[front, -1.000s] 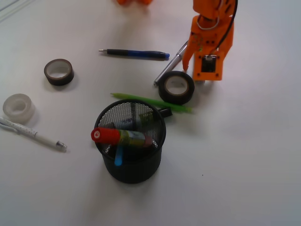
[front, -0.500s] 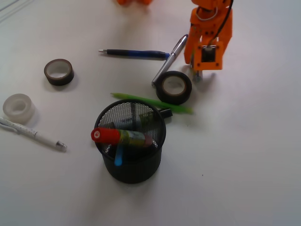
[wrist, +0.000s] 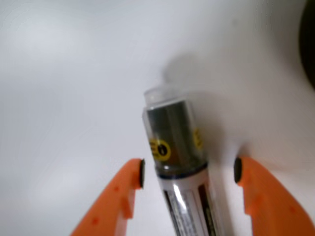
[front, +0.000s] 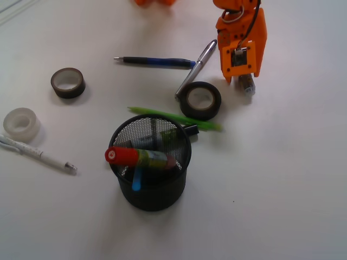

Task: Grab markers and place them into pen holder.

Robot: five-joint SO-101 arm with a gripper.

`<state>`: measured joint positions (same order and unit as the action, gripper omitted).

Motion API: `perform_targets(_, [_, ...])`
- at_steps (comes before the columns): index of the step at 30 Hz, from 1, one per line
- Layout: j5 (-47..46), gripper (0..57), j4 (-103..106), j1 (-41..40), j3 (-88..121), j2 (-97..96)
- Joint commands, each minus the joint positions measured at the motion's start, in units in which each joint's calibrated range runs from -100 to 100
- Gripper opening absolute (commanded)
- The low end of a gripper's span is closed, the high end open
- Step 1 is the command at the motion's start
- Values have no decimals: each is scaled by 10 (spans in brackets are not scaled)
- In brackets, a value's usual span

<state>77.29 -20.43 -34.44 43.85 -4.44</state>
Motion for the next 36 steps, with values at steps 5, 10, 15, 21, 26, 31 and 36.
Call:
perform_targets(5, [-19,219,-123,-15,-11,-7])
perform_targets(10, [-38,220,-315,-23,-93,-23])
perform_targets(15, [-78,215,-335,-17,-141,-101])
perform_targets(21, [-119,0,-335,-9,-220,-202])
perform_targets(26, [-133,4,-335,-1,-264,-225])
perform_targets(31, [-134,5,-343,-1,-285,-193])
perform_targets(36, [-134,7,-412,6,-342,-73])
